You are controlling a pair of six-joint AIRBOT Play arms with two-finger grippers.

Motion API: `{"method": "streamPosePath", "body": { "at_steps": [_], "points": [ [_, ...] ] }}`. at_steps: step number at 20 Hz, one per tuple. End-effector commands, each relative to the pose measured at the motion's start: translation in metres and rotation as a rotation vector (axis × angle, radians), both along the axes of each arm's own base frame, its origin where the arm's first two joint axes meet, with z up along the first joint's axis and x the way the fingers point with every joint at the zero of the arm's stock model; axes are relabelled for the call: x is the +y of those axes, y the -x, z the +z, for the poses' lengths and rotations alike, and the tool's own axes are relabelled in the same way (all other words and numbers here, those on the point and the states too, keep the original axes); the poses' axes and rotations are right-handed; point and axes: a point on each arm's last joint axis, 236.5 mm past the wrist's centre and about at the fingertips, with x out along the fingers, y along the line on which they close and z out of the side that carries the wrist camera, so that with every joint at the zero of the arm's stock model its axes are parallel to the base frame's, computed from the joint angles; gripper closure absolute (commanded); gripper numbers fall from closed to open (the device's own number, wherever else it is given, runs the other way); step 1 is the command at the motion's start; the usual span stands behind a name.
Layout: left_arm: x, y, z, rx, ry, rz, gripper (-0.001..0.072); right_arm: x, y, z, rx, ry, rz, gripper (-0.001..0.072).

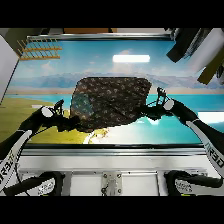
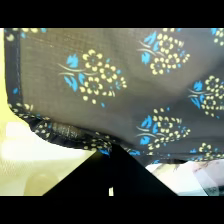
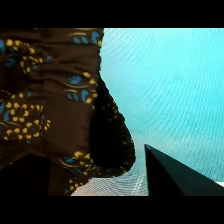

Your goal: Fold the clothes and pants, and hang the long-sleeved shirts on hangers.

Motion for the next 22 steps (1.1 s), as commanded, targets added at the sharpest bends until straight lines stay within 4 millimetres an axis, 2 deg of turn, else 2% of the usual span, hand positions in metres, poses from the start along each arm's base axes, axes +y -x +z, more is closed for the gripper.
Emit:
{"method": "streamPosePath", "body": {
  "at_steps": [1,2,3,4,5,6,7,9,10,11,12,13,15,16,17,19,21,22],
  "points": [
    [0.001,0.0,0.0,0.0,0.0,0.001,0.0704,0.004,-0.006,-0.007,-0.004,-0.025,-0.023,0.0399],
    [0.001,0.0,0.0,-0.001,0.0,0.0,0.0704,0.005,-0.006,-0.006,-0.015,-0.019,-0.002,0.0595],
    [0.001,-0.001,0.001,-0.004,0.0,0.0,0.0704,0.006,-0.006,-0.003,-0.027,-0.013,0.028,0.0698],
    [0.005,-0.007,0.007,-0.027,-0.006,-0.008,0.0704,0.008,-0.009,0.007,-0.047,-0.011,0.061,0.0698],
    [0.013,-0.018,0.023,-0.071,-0.02,-0.008,0.0704,0.008,-0.014,0.024,-0.077,-0.012,0.096,0.0699],
    [0.022,-0.037,0.051,-0.149,-0.036,-0.004,0.0704,0.009,-0.022,0.05,-0.123,-0.016,0.139,0.0699],
    [0.033,-0.06,0.094,-0.263,-0.048,0.006,0.0704,0.007,-0.031,0.089,-0.188,-0.021,0.18,0.0699],
    [0.054,-0.096,0.213,-0.544,-0.076,0.041,0.0704,0.001,-0.043,0.183,-0.326,-0.035,0.22,0.0699],
    [0.062,-0.102,0.285,-0.709,-0.1,0.055,0.0704,-0.002,-0.04,0.235,-0.402,-0.034,0.244,0.0699],
    [0.066,-0.097,0.353,-0.87,-0.126,0.066,0.0704,-0.004,-0.032,0.281,-0.471,-0.03,0.263,0.0699],
    [0.067,-0.082,0.423,-1.036,-0.151,0.074,0.0704,-0.005,-0.019,0.326,-0.543,-0.024,0.277,0.0699],
    [0.063,-0.061,0.481,-1.179,-0.172,0.075,0.0704,-0.004,-0.004,0.366,-0.611,-0.02,0.285,0.0699],
    [0.055,-0.005,0.571,-1.419,-0.2,0.081,0.0704,-0.002,0.03,0.424,-0.725,-0.02,0.28,0.0699],
    [0.05,0.024,0.603,-1.514,-0.211,0.083,0.0704,-0.002,0.047,0.442,-0.76,-0.027,0.269,0.0699],
    [0.046,0.049,0.625,-1.586,-0.221,0.087,0.0704,-0.001,0.064,0.455,-0.783,-0.036,0.256,0.0699],
    [0.041,0.089,0.653,-1.692,-0.232,0.091,0.0704,0.0,0.098,0.467,-0.787,-0.051,0.253,0.0699],
    [0.037,0.111,0.667,-1.746,-0.237,0.091,0.0704,0.002,0.127,0.468,-0.758,-0.062,0.255,0.0699],
    [0.036,0.114,0.668,-1.751,-0.235,0.091,0.0704,0.001,0.138,0.466,-0.731,-0.066,0.248,0.0699]
  ]
}}
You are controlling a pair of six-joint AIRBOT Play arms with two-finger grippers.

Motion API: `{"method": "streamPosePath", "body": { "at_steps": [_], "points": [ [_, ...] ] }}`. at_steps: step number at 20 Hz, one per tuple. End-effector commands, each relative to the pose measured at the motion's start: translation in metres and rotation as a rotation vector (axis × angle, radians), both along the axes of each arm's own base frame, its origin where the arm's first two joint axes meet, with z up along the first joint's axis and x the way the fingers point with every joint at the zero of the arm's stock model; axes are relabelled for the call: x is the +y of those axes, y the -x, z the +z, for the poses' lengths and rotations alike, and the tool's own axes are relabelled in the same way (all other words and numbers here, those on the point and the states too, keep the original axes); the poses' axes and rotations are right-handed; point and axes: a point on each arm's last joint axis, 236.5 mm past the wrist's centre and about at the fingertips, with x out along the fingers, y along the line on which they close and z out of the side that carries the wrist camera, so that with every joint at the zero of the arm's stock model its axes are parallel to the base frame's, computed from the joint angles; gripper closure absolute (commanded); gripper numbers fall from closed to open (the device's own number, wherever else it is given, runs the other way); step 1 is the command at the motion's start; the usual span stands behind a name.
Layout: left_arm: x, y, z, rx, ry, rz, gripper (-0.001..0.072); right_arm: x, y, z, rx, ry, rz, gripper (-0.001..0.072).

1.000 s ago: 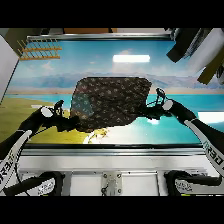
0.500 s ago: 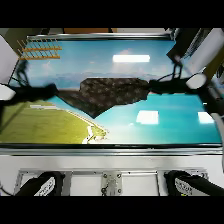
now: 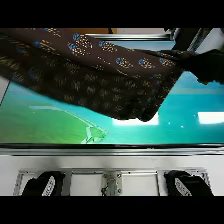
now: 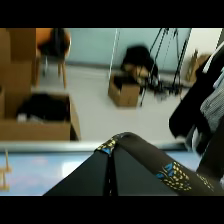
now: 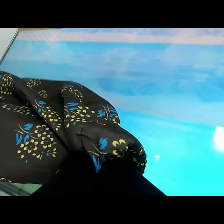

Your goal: Fold the clothes and pants, and hang the long-sleeved shirts on hangers.

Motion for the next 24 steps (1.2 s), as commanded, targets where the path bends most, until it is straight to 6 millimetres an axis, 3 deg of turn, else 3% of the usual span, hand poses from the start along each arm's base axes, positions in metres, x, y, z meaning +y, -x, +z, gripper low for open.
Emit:
{"method": "streamPosePath", "body": {
  "at_steps": [1,4,7,9,11,13,14,15,16,17,20,24],
  "points": [
    [-0.005,0.038,0.026,-0.096,-0.014,0.005,0.0704,0.001,0.054,0.001,0.083,-0.018,-0.002,0.0699],
    [-0.003,-0.007,-0.007,0.056,-0.016,-0.014,0.0704,0.002,0.069,-0.028,0.237,-0.004,0.01,0.0699],
    [-0.004,-0.079,-0.077,0.333,-0.017,-0.074,0.0704,-0.003,0.058,-0.074,0.389,0.024,-0.001,0.0699],
    [-0.014,-0.128,-0.147,0.541,-0.008,-0.134,0.0704,-0.019,0.035,-0.123,0.494,0.085,-0.047,0.0699],
    [-0.032,-0.166,-0.231,0.759,0.005,-0.195,0.0704,-0.04,0.002,-0.177,0.574,0.156,-0.117,0.0699],
    [-0.051,-0.2,-0.312,0.922,0.024,-0.229,0.0704,-0.064,-0.047,-0.226,0.58,0.205,-0.22,0.0696],
    [-0.057,-0.217,-0.34,0.955,0.036,-0.227,0.0704,-0.071,-0.077,-0.241,0.546,0.215,-0.257,0.0682],
    [-0.064,-0.233,-0.367,0.985,0.044,-0.225,0.0704,-0.077,-0.103,-0.25,0.513,0.2,-0.286,0.0521],
    [-0.07,-0.242,-0.389,1.022,0.047,-0.231,0.0704,-0.082,-0.125,-0.256,0.494,0.179,-0.31,0.0189],
    [-0.074,-0.247,-0.412,1.068,0.045,-0.236,0.0704,-0.084,-0.141,-0.261,0.495,0.137,-0.327,0.0037],
    [-0.078,-0.246,-0.459,1.195,0.036,-0.251,0.0704,-0.089,-0.146,-0.272,0.508,0.139,-0.282,0.0039],
    [-0.067,-0.249,-0.471,1.223,0.053,-0.231,0.0704,-0.081,-0.119,-0.304,0.593,0.227,-0.168,0.004]
  ]
}}
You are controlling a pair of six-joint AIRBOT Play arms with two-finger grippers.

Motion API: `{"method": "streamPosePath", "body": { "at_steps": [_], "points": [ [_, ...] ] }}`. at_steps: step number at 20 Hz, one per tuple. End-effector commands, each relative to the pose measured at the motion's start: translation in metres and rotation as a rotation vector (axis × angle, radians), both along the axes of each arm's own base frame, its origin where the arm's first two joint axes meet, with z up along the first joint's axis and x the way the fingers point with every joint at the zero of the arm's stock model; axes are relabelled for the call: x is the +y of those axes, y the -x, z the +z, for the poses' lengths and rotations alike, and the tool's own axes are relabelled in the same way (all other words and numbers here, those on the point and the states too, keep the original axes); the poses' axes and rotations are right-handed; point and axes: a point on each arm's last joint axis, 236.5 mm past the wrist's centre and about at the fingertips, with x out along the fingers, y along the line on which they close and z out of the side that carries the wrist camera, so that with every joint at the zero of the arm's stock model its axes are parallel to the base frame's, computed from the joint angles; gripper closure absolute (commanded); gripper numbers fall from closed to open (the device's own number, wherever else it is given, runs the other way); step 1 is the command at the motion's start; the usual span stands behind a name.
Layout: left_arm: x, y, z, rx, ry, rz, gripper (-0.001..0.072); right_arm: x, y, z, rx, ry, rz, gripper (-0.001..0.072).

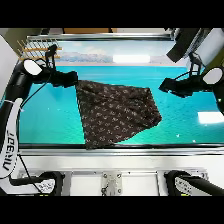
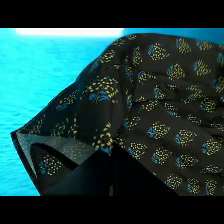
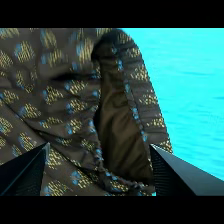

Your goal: Fold the clothes and pants, and hang the long-sleeved shirts on hangers.

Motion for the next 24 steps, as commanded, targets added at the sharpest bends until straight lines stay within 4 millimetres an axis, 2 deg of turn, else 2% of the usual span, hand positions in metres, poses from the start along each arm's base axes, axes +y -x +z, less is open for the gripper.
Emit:
{"method": "streamPosePath", "body": {
  "at_steps": [1,2,3,8,12,14,18,21,22,23,24],
  "points": [
    [0.006,-0.002,-0.018,0.04,-0.002,0.013,0.0704,0.0,0.006,-0.033,0.049,0.019,0.05,0.0046],
    [0.008,-0.002,-0.018,0.044,-0.003,0.013,0.0704,-0.001,0.002,-0.043,0.052,0.013,0.024,0.0132],
    [0.01,-0.002,-0.019,0.048,-0.002,0.018,0.0704,-0.001,-0.005,-0.052,0.052,0.002,0.007,0.0264],
    [0.011,-0.001,-0.019,0.049,-0.003,0.018,0.0704,0.023,-0.067,-0.085,-0.039,-0.177,-0.06,0.0267],
    [0.011,-0.001,-0.019,0.05,-0.003,0.018,0.0704,0.053,-0.101,-0.114,-0.035,-0.322,0.001,0.0266],
    [0.011,-0.001,-0.019,0.05,-0.003,0.018,0.0704,0.058,-0.115,-0.124,-0.043,-0.35,0.02,0.0267],
    [0.011,-0.001,-0.019,0.049,-0.003,0.018,0.0704,0.058,-0.123,-0.134,-0.035,-0.352,0.023,0.0267],
    [0.011,-0.003,-0.019,0.044,-0.003,0.021,0.0704,0.078,-0.105,-0.135,-0.011,-0.349,0.155,0.0279],
    [0.011,-0.003,-0.018,0.044,-0.003,0.021,0.0704,0.084,-0.096,-0.134,0.009,-0.358,0.198,0.0446],
    [0.015,-0.003,-0.018,0.041,-0.008,0.028,0.0704,0.089,-0.088,-0.129,0.022,-0.368,0.234,0.0693],
    [0.021,-0.006,-0.014,0.031,-0.01,0.039,0.0704,0.089,-0.084,-0.119,0.019,-0.375,0.25,0.0699]
  ]
}}
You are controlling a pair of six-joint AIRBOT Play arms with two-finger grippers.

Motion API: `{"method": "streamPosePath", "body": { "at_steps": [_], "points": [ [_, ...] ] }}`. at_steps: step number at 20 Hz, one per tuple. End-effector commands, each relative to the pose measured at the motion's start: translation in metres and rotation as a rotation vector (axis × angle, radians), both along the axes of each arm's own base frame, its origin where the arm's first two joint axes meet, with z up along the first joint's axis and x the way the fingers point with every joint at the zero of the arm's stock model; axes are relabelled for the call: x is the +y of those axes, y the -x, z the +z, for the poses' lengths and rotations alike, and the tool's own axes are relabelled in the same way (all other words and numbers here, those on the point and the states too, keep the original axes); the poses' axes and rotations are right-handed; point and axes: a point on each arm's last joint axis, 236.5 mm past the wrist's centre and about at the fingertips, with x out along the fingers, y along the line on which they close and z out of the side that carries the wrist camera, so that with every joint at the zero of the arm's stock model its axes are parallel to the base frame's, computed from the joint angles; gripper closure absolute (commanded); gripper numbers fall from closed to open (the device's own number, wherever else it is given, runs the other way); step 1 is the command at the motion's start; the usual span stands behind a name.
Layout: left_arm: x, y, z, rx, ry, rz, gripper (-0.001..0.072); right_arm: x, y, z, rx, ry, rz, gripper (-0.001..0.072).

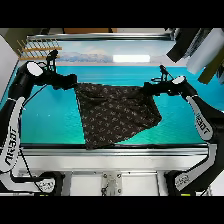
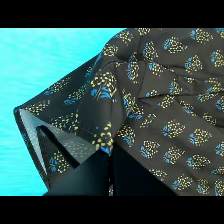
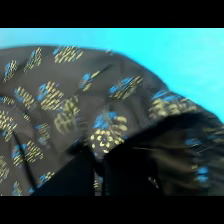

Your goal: Fold the clothes and pants, and hang the long-sleeved shirts on hangers.

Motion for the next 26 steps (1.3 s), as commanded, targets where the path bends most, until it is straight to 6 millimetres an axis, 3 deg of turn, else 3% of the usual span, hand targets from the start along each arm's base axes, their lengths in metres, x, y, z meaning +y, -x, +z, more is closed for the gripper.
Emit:
{"method": "streamPosePath", "body": {
  "at_steps": [1,3,5,6,7,9,11,13,16,18,20,22,23,26],
  "points": [
    [0.017,-0.008,0.017,-0.041,-0.006,0.032,0.0704,0.009,0.018,0.03,-0.024,-0.02,0.11,0.07],
    [0.042,-0.02,0.076,-0.173,-0.007,0.082,0.0704,-0.003,0.017,0.099,-0.138,-0.018,0.112,0.07],
    [0.064,-0.02,0.17,-0.376,-0.016,0.126,0.0704,-0.015,0.027,0.191,-0.276,-0.017,0.095,0.07],
    [0.072,-0.008,0.221,-0.486,-0.025,0.142,0.0704,-0.018,0.04,0.236,-0.345,-0.011,0.095,0.07],
    [0.076,0.01,0.268,-0.586,-0.034,0.153,0.0704,-0.02,0.057,0.281,-0.423,-0.001,0.088,0.07],
    [0.078,0.055,0.339,-0.745,-0.054,0.162,0.0704,-0.018,0.097,0.353,-0.574,0.025,0.065,0.0699],
    [0.071,0.104,0.389,-0.87,-0.067,0.159,0.0704,-0.013,0.139,0.398,-0.679,0.058,0.063,0.07],
    [0.063,0.154,0.422,-0.965,-0.077,0.15,0.0704,-0.006,0.18,0.434,-0.759,0.065,0.051,0.07],
    [0.054,0.214,0.454,-1.082,-0.088,0.145,0.0704,-0.009,0.224,0.456,-0.792,0.105,0.0,0.07],
    [0.049,0.244,0.469,-1.143,-0.092,0.144,0.0704,-0.017,0.246,0.444,-0.727,0.166,-0.031,0.07],
    [0.046,0.261,0.475,-1.175,-0.094,0.143,0.0704,-0.027,0.266,0.416,-0.585,0.218,-0.051,0.0699],
    [0.048,0.254,0.467,-1.152,-0.086,0.149,0.0704,-0.035,0.283,0.385,-0.427,0.251,-0.054,0.07],
    [0.05,0.24,0.453,-1.108,-0.073,0.157,0.0704,-0.038,0.288,0.37,-0.352,0.256,-0.053,0.0699],
    [0.059,0.167,0.372,-0.862,-0.034,0.166,0.0704,-0.039,0.281,0.322,-0.183,0.214,-0.07,0.07]
  ]
}}
